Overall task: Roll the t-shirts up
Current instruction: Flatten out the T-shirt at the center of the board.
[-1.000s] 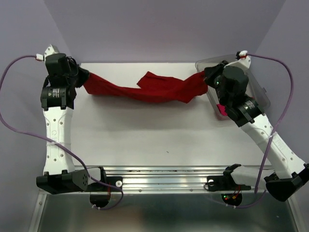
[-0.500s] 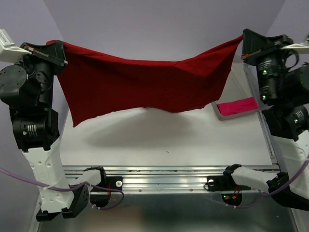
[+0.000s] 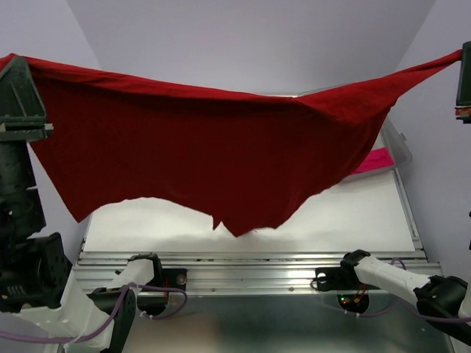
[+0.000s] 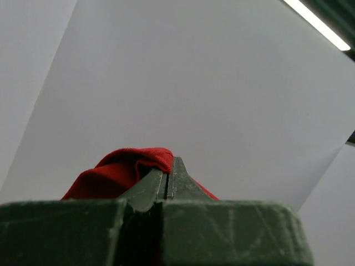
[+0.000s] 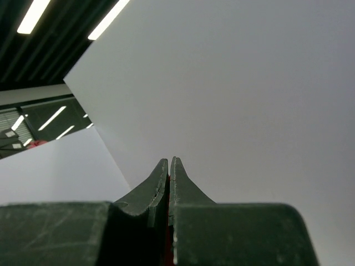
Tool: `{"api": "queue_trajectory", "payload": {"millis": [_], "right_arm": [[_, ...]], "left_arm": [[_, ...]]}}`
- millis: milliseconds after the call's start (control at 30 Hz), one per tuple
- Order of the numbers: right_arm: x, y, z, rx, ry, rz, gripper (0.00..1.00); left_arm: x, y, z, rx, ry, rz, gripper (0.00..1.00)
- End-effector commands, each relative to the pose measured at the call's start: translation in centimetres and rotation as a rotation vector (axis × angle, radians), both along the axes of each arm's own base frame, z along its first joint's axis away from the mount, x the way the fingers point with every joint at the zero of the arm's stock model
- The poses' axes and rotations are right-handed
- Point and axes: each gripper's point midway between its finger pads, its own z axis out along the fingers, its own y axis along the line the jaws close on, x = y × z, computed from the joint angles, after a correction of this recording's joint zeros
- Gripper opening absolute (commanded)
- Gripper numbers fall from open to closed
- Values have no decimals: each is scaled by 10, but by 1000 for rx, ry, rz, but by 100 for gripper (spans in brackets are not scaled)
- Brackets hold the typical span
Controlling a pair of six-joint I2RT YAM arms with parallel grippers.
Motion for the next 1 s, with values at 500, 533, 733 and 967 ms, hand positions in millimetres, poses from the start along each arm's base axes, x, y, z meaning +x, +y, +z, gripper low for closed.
{"api": "queue_trajectory", "payload": {"millis": [500,533,733,967], "right_arm": [[69,-3,-105,-56,318,-197,1],[79,0,-118,-81,353,-220,1],[172,45,-232,-309,632,-303,1],[258,90,-370,-455,890,-226,1]], "left_arm": [[104,25,-91,3,230,104,0],[118,28,-106,12,268,116,0],[218,42,-242,18,588,145,0],[301,46,-370,45,838,122,0]]}}
